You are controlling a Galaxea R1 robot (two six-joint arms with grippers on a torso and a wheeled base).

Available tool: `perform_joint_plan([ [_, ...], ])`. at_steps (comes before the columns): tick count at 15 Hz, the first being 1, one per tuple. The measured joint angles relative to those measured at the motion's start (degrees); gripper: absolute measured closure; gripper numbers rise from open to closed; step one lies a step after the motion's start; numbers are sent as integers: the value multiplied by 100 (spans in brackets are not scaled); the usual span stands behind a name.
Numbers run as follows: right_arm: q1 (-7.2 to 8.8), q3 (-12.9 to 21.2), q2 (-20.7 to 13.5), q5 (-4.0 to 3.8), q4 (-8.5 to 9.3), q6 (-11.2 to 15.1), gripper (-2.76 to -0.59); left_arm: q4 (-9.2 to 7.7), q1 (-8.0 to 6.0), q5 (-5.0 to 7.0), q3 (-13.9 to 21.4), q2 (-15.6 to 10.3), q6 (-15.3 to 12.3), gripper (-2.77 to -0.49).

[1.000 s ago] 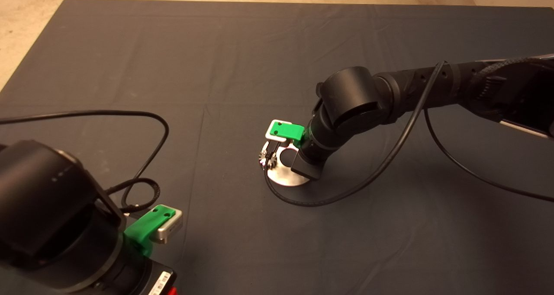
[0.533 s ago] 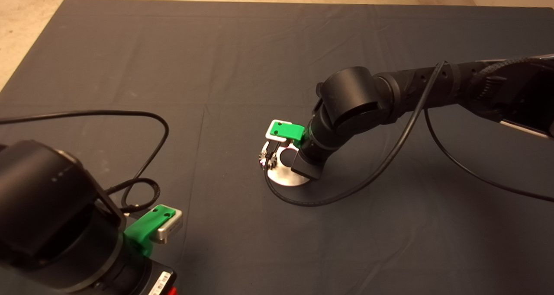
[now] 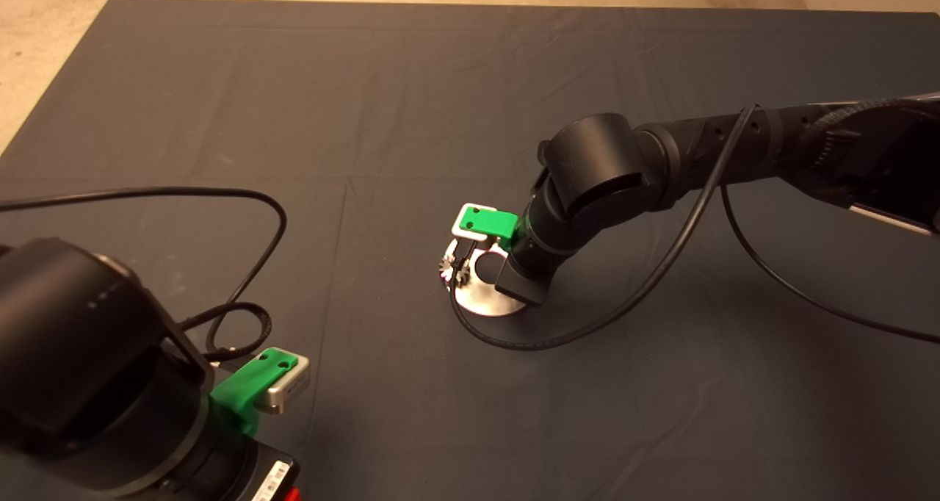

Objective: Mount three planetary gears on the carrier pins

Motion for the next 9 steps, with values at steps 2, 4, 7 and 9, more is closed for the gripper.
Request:
perform_joint_plan([
  [2,-20,0,-15,-2,2,0,-102,0,1,0,0,0,0,-219],
  [4,-22,0,-34,0,2,0,-102,0,0,0,0,0,0,-219],
  [7,-96,9,-67,8,2,0,-102,-1,2,0,0,0,0,-219],
  [9,-96,16,-78,6,3,0,-102,-1,2,0,0,2,0,-219],
])
